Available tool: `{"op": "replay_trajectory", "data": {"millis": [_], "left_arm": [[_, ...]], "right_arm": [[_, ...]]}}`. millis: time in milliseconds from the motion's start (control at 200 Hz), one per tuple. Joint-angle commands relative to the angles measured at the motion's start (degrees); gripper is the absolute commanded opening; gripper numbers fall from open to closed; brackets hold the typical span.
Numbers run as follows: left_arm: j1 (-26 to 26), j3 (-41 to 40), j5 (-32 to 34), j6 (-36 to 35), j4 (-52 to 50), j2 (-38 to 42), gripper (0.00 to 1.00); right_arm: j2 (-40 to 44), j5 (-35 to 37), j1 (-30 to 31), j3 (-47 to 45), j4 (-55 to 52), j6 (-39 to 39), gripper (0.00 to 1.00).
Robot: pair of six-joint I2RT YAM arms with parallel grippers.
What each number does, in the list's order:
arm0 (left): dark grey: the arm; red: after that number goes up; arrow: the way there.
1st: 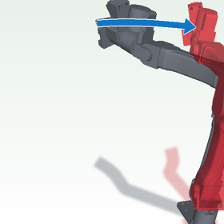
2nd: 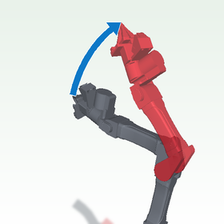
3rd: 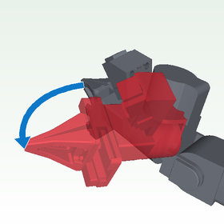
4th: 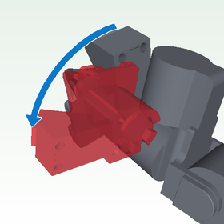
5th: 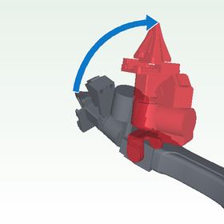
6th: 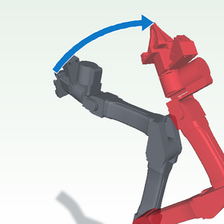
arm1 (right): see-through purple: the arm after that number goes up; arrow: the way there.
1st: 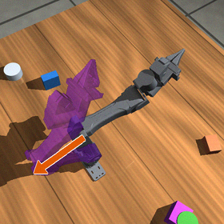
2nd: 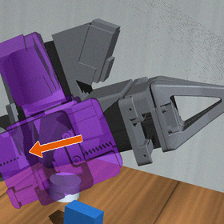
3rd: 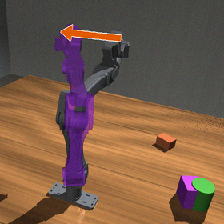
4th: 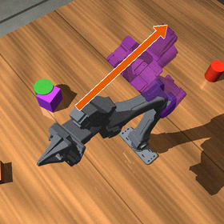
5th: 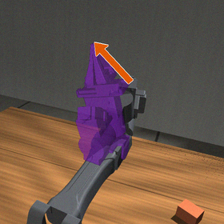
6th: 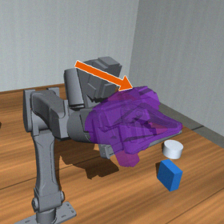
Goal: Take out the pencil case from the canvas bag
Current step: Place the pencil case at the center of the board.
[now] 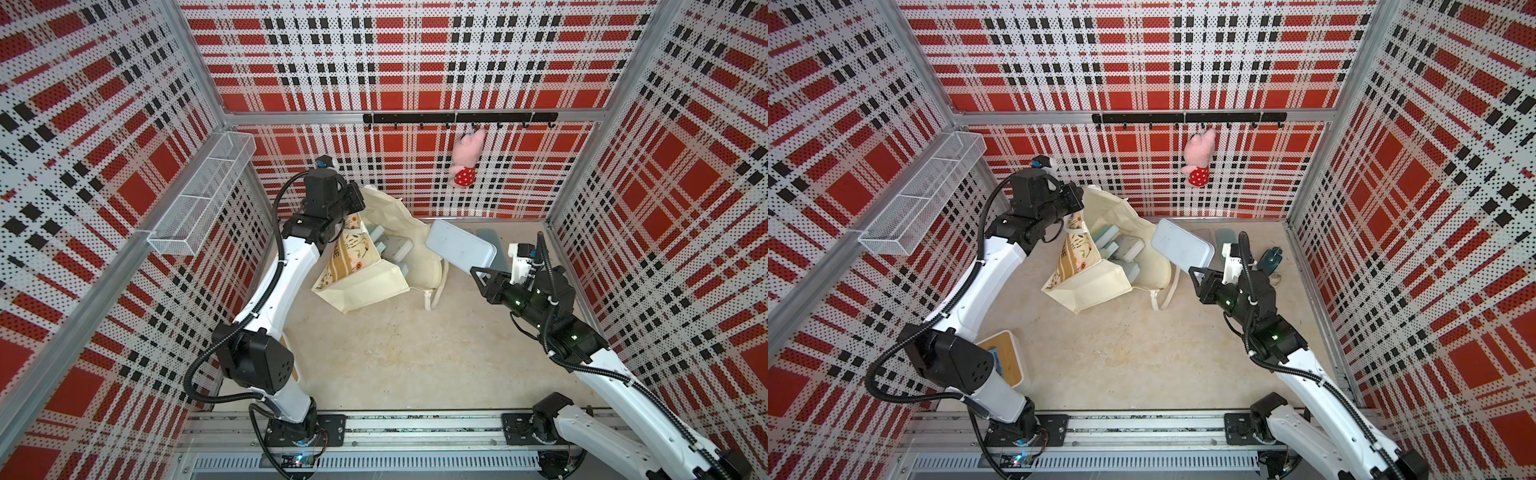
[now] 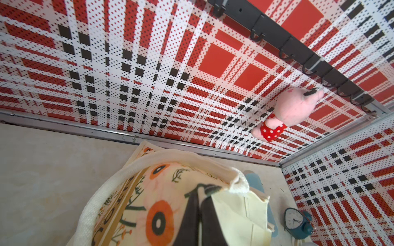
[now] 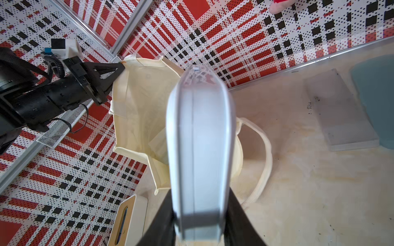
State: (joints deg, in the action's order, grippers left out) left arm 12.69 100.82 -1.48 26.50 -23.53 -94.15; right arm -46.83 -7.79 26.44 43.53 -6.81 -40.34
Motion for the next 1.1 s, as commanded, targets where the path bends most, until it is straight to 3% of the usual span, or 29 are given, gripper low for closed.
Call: {"op": "replay_trajectory", "data": {"millis": [0, 155, 371, 661, 852, 1097], "left_arm": [[-1.8, 5.4, -0.3, -1.1, 8.8, 2.4, 0.00], [-2.4, 6.5, -0.8, -1.3, 8.3, 2.0, 0.00], [-2.1, 6.9, -1.3, -0.9, 8.3, 1.5, 0.00], [-1.4, 6.7, -1.9, -0.5, 8.2, 1.8, 0.00], [0.3, 7.3, -2.2, 0.3, 8.6, 1.4, 0.00], [3.4, 7.1, -1.5, 1.6, 9.7, 1.6, 0.00]], "right_arm": [[4.2, 3.8, -0.5, -1.3, 2.3, -0.6, 0.22], [8.9, 16.0, -0.5, -3.2, -3.9, -4.7, 0.20], [5.9, 32.6, -2.1, 0.0, -26.0, -17.7, 0.16], [7.1, 27.3, -9.6, -5.9, -23.8, -28.2, 0.20], [5.7, 21.6, -13.9, -11.3, -15.0, -33.7, 0.20], [0.7, 20.2, -15.2, -14.8, -6.6, -37.3, 0.19]]}}
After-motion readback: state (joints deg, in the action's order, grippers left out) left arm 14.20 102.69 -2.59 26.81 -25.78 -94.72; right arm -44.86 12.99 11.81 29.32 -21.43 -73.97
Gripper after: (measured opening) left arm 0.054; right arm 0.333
